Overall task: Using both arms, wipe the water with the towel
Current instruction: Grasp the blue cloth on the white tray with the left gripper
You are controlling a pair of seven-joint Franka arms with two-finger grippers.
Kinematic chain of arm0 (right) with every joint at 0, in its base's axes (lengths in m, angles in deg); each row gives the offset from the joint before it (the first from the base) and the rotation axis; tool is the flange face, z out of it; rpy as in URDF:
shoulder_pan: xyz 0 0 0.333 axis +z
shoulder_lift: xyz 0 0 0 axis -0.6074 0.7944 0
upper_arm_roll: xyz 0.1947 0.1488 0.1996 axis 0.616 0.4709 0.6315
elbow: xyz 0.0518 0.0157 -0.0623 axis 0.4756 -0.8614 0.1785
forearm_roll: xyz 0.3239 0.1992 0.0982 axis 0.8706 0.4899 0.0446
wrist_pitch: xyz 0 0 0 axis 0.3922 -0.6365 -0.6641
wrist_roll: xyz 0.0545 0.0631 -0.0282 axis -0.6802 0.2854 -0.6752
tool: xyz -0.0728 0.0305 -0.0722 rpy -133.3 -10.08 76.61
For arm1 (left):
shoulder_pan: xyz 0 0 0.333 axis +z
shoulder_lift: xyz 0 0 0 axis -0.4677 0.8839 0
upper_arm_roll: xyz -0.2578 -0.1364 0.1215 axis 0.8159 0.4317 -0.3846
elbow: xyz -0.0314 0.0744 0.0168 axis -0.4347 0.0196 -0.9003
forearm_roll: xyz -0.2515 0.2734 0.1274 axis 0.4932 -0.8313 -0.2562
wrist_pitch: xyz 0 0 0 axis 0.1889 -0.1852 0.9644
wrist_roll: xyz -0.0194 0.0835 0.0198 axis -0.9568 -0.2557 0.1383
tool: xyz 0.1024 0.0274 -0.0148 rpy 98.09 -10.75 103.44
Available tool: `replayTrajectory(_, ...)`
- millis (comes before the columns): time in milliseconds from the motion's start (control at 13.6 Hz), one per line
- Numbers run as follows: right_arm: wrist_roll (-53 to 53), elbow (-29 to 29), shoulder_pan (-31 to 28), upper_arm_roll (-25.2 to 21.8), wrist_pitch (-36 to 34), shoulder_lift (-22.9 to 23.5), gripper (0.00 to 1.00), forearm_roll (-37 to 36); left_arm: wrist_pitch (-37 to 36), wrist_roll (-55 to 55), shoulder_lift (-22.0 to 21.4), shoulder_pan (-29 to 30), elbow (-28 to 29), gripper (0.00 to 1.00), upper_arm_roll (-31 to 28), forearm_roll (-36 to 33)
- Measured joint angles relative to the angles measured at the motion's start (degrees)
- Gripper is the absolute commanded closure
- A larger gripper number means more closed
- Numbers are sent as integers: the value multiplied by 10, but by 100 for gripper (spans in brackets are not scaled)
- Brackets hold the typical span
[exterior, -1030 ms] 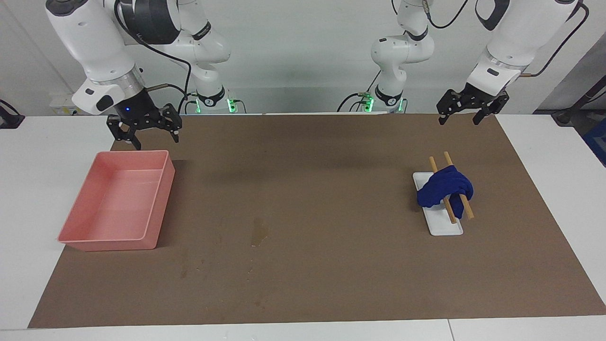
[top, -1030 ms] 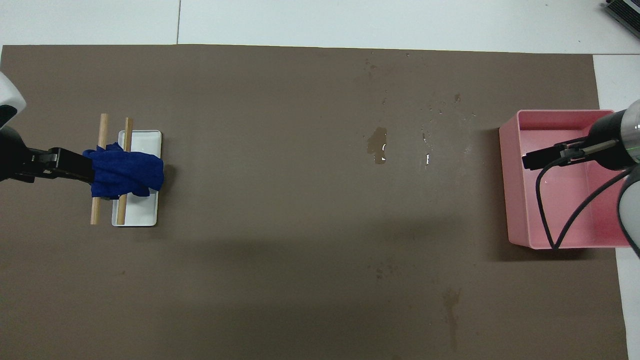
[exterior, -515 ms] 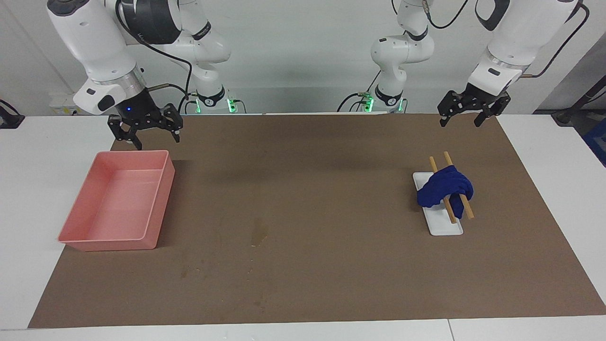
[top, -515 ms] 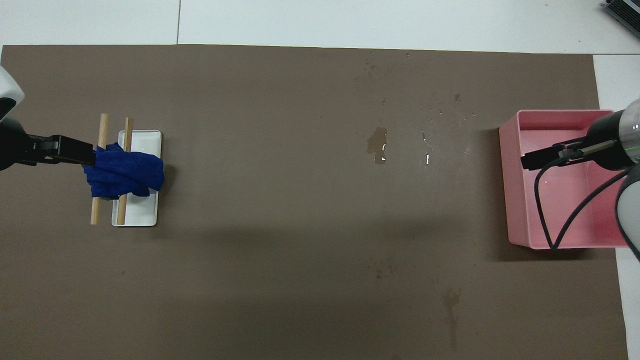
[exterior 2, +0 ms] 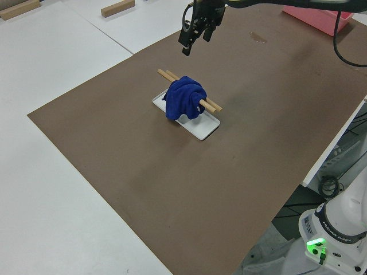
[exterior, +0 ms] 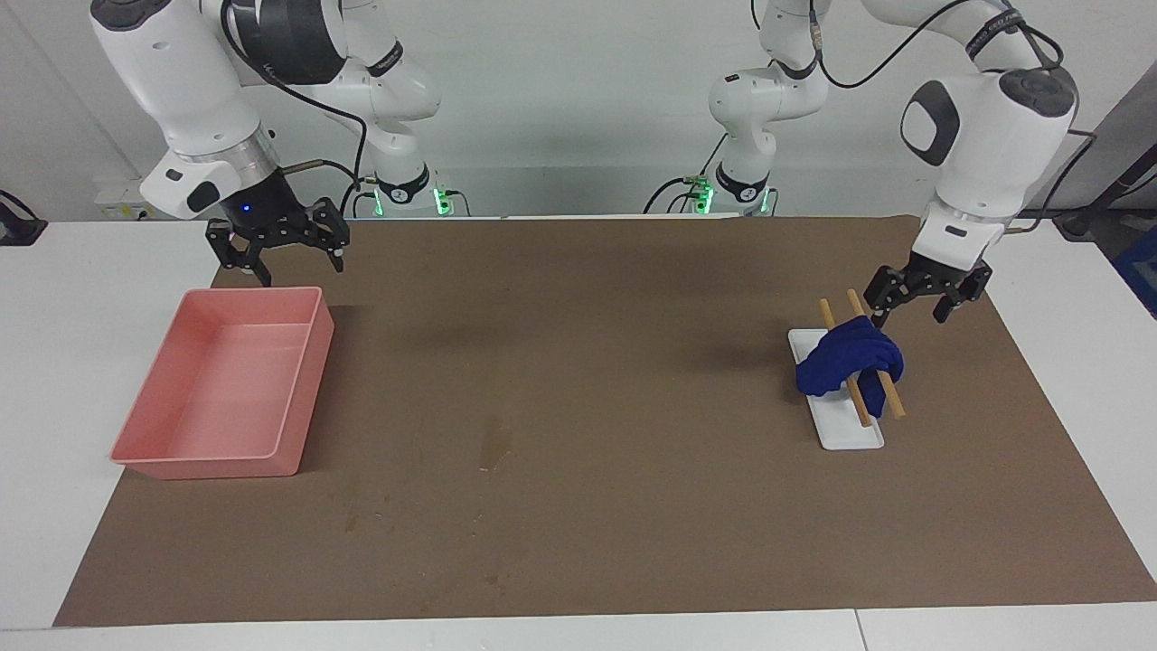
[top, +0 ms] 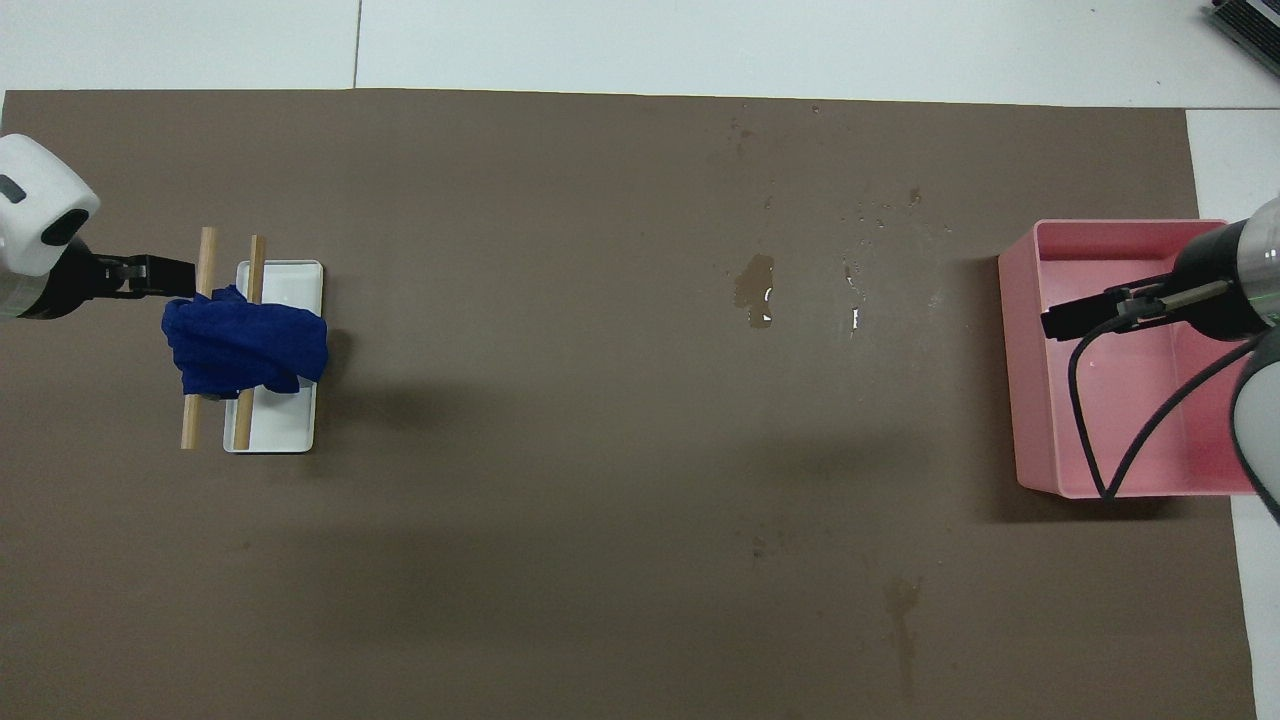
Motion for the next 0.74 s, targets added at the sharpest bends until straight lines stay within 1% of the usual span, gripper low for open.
replayTrajectory(147,0,0,1,0,0,0,0,0,62,6,25,1,27,0,0,-12)
replayTrajectory(221,0,0,1,0,0,0,0,0,88,7,31,3,43,0,0,-14)
replayTrajectory(294,0,0,1,0,0,0,0,0,105,7,32,4,60,0,0,-18)
replayTrajectory(442,0,0,2,0,0,0,0,0,114,14,31,4,80,0,1,-27)
replayTrajectory(589,0,0,2,0,0,0,0,0,109,35,28,4,84,6,4,-31)
replayTrajectory(736,0,0,3,0,0,0,0,0,95,53,23,4,84,28,5,-33)
